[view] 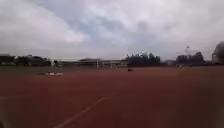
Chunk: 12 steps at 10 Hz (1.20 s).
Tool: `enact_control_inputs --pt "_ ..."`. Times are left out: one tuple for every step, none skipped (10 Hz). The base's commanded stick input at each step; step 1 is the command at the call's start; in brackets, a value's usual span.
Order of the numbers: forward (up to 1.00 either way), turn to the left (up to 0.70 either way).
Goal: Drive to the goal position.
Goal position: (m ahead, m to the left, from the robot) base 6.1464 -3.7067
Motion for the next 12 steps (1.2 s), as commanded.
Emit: enact_control_inputs --pt "0.70 0.00" --pt "0.70 0.00" --pt "0.70 0.00" --pt "0.70 0.00" --pt "0.70 0.00" --pt "0.70 0.00" --pt "0.70 0.00" --pt "0.70 0.00" --pt "0.70 0.00" --pt "0.70 0.00" --pt "0.70 0.00" --pt "0.70 0.00"
